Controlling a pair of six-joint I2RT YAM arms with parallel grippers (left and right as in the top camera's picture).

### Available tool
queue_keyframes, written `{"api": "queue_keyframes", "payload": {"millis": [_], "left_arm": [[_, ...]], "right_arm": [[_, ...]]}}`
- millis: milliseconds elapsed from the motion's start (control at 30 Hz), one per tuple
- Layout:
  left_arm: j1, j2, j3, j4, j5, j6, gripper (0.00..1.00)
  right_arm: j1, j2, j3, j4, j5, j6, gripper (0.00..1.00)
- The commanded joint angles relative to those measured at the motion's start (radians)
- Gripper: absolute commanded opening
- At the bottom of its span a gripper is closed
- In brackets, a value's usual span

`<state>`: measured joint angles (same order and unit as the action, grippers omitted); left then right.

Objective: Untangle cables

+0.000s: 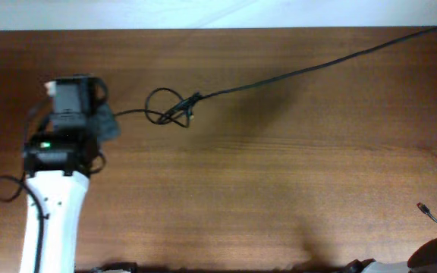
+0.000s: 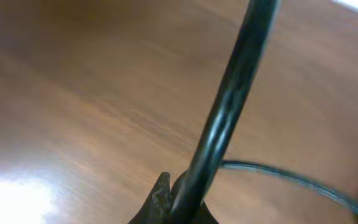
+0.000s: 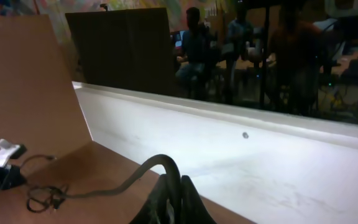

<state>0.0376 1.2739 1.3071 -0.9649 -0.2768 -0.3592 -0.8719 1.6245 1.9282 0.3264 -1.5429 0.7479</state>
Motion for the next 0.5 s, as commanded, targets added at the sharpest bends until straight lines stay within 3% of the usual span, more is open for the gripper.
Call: {"api": "queue_keyframes", "payload": {"millis": [0, 133, 300, 367, 467], "left_arm": [[0.161, 0.005, 0.003, 0.079, -0.047, -0.071, 0.02], [0.296, 0.027, 0.003, 0.238, -0.048, -0.070, 0.02], [0.449, 0.171, 0.003, 0.278, -0.012, -0.043, 0.04], [0.495, 0.217, 0.003, 0.278, 0.155, -0.044, 0.00], [0.500, 0.222, 0.003, 0.349, 0.390, 0.029, 0.04]], "right_arm": [[-0.018, 0.043, 0.012, 0.003, 0.039, -0.007, 0.04], [-0.109, 0.066, 0.012, 0.003, 0.035, -0.006, 0.04], [-0.221, 0.066, 0.012, -0.013, 0.035, -0.006, 0.04], [-0.219, 0.067, 0.012, -0.050, 0.037, -0.007, 0.04], [-0.181, 0.067, 0.012, -0.054, 0.039, -0.006, 0.04]]}}
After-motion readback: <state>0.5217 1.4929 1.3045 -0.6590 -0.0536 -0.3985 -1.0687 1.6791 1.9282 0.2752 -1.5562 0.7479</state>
